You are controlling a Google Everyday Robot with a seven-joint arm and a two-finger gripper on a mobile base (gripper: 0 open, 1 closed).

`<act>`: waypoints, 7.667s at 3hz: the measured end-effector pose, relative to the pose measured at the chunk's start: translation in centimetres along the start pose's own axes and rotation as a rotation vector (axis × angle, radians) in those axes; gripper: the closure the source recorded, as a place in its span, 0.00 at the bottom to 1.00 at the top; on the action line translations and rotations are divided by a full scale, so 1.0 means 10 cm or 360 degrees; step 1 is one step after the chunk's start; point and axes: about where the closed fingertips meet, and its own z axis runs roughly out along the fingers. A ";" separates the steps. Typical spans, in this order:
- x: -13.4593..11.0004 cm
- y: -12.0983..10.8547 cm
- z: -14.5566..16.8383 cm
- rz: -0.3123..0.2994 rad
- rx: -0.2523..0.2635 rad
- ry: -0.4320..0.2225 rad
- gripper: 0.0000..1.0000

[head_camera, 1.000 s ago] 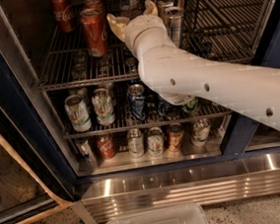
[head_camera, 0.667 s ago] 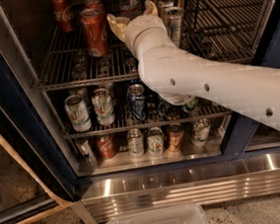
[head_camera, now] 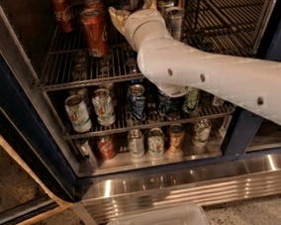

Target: Pick water bottle from top shelf of fridge

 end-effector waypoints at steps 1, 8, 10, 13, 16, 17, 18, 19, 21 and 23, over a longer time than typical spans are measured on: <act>0.02 -0.02 0.10 0.0004 0.0007 0.0013 0.39; 0.22 -0.22 0.68 -0.0093 0.0131 0.0153 0.38; 0.28 -0.40 0.68 -0.0146 0.0224 0.0159 0.38; 0.28 -0.43 0.81 -0.0076 0.0176 0.0099 0.55; 0.18 -0.34 0.75 -0.0087 0.0168 0.0076 1.00; 0.07 -0.27 0.61 -0.0088 0.0170 0.0036 1.00; -0.03 -0.21 0.44 -0.0085 0.0168 -0.0017 1.00; -0.11 -0.13 0.30 -0.0079 0.0150 -0.0054 1.00; -0.13 -0.02 0.14 -0.0048 0.0092 -0.0065 1.00; -0.26 0.24 -0.23 -0.0075 0.0008 -0.0084 1.00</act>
Offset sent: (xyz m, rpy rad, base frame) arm 0.0353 -0.0087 -0.0125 0.0355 0.0573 -0.0169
